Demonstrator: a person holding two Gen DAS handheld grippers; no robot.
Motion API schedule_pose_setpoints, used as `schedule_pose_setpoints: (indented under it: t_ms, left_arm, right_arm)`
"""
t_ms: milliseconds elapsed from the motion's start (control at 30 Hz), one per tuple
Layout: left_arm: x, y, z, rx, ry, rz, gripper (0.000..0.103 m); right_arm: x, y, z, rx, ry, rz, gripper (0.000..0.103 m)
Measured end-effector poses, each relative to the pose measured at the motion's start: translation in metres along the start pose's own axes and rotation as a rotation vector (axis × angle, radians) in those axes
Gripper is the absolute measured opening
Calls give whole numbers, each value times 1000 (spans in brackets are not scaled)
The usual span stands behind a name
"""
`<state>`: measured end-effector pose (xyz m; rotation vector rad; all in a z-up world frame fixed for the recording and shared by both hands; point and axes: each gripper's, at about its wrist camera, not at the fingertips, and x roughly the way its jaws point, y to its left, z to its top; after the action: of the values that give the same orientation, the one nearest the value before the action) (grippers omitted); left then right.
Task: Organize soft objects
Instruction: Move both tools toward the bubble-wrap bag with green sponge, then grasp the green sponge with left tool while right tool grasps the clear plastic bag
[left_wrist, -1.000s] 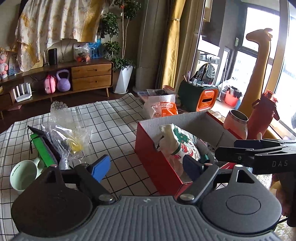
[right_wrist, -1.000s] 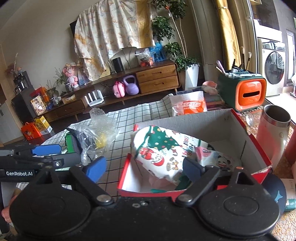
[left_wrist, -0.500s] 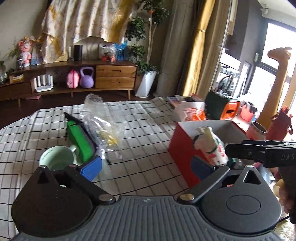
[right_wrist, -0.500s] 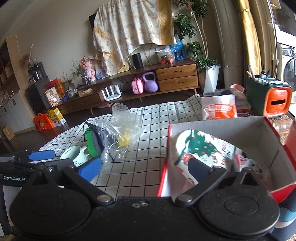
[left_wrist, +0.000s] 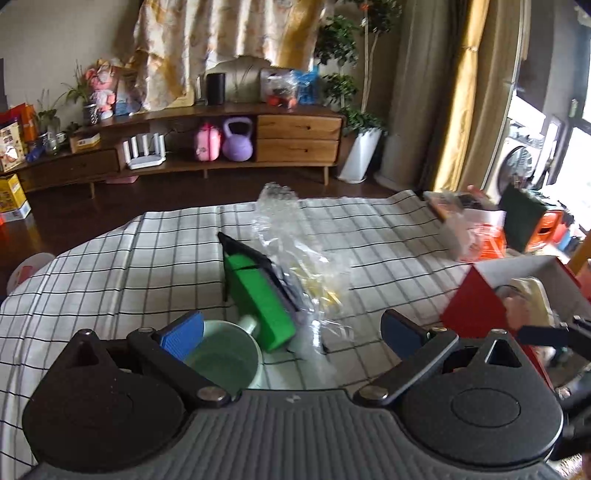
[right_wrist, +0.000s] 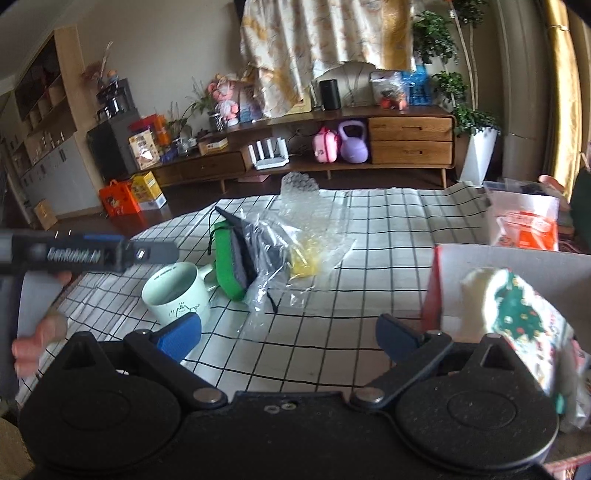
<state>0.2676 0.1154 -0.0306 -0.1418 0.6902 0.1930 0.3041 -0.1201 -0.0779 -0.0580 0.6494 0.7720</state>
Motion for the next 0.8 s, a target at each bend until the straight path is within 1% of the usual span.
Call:
schedule_pose_setpoints:
  t_ms: [67,100,233,367,533,600,667,767,800]
  left_arm:
    - [13,6,9,-7,23,51,103]
    - [22,9,14,-10,39,58,103]
    - [54,18,30,-22,117,57,103]
    - [85,19,38,-31,207,58,103]
    - [118,24,47,-44,293,87,103]
    - [128,29,49,-65,308,102,102]
    - [135,31,49,-71,316,102,102]
    - [142,30,49,-63,320,103,102]
    - [144,30,49,-61,324,105,99]
  right_arm:
    - [12,4,1,-10,10,8,100]
    - [17,6,1,-14,13,12,100]
    - [39,10,3,-18,36,27,99]
    - [62,14,5,-8,59,43,96]
    - [90,20,8,5,85,58,88]
    - [99,23,10,3,93,57,86]
    - [108,25,10,-2,101,59,84]
    - [123,26,12,3,112,58,80]
    - [128,26,12,8,117,56,77]
